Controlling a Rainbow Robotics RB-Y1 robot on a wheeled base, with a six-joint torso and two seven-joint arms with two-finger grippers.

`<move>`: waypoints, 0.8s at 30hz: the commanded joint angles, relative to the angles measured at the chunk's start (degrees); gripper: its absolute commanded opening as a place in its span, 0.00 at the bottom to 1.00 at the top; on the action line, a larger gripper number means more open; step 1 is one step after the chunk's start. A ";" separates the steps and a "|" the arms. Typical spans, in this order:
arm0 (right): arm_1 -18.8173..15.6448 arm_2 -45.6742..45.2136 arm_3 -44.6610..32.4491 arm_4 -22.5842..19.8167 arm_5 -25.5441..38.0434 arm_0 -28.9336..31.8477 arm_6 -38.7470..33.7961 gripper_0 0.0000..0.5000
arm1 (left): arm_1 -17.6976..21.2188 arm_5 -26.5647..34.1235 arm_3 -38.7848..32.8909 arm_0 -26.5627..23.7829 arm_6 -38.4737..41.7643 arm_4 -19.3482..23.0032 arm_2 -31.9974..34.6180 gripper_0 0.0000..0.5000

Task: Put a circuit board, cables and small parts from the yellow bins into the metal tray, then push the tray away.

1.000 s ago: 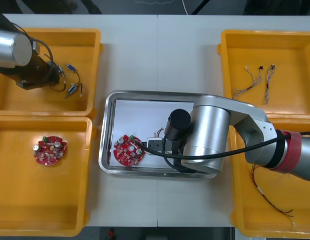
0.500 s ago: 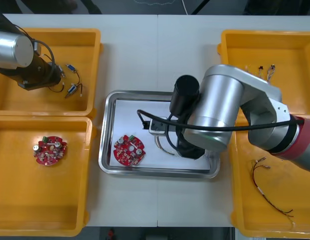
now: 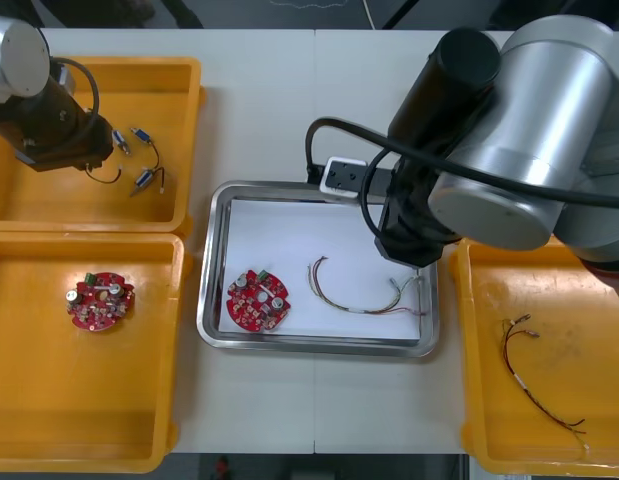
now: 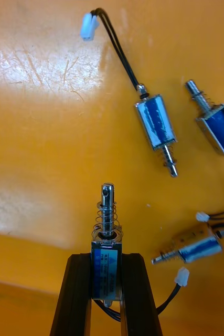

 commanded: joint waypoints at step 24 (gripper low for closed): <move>-6.19 -31.37 9.78 6.91 0.19 3.94 -4.43 1.00 | -8.71 19.87 -28.98 -1.94 8.18 -0.45 -10.32 0.00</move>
